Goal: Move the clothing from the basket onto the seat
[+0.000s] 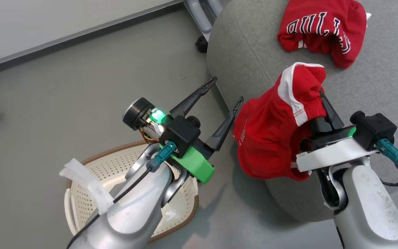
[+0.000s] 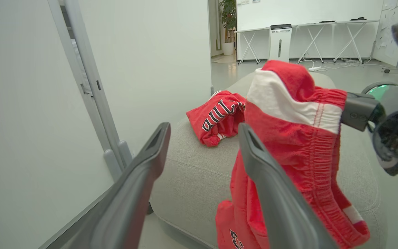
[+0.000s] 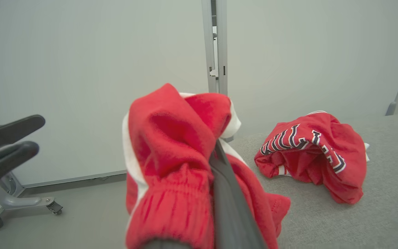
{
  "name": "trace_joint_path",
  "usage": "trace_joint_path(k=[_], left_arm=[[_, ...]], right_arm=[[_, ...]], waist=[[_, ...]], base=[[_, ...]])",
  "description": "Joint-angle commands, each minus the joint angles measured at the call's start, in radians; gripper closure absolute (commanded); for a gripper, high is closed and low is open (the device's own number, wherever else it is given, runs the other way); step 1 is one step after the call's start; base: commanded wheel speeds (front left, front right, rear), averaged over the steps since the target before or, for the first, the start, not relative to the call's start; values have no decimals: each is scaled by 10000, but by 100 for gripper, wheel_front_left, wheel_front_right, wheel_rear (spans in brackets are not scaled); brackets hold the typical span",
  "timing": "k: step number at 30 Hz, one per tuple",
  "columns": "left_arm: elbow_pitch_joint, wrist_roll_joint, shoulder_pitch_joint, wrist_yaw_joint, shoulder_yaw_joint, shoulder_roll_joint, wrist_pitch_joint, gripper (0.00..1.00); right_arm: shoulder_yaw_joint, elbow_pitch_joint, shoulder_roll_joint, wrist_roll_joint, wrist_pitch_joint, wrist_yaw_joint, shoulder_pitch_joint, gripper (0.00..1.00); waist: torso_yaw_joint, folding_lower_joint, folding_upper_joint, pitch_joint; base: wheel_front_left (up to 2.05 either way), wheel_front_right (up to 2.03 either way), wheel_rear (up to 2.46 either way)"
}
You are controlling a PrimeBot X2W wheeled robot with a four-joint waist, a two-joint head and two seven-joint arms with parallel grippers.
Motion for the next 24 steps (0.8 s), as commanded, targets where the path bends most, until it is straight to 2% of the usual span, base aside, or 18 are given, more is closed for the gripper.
trace_joint_path(k=[1,8,15,24], left_arm=[[45,-18,-155,-38,-19,76,1,0],[75,-61,-215,-43,-200,107,1,0],[107,-153,-87,-43,-180,187,1,0],[48,-38,-5,-26,-86,262,1,0]], right_arm=[[-89,-37,-21,-31,-1,-7,173,100],[-415,-55,-21,11,-1,-7,341,100],[-511,-69,-22,16,-1,-7,357,100],[-1049,-391,-22,-39,0,-7,-759,100]], waist=[[-322,0,0,190],[-641,0,0,305],[-667,0,0,322],[-484,0,0,621]], base=[[0,0,0],[0,0,0],[0,0,0],[0,0,0]])
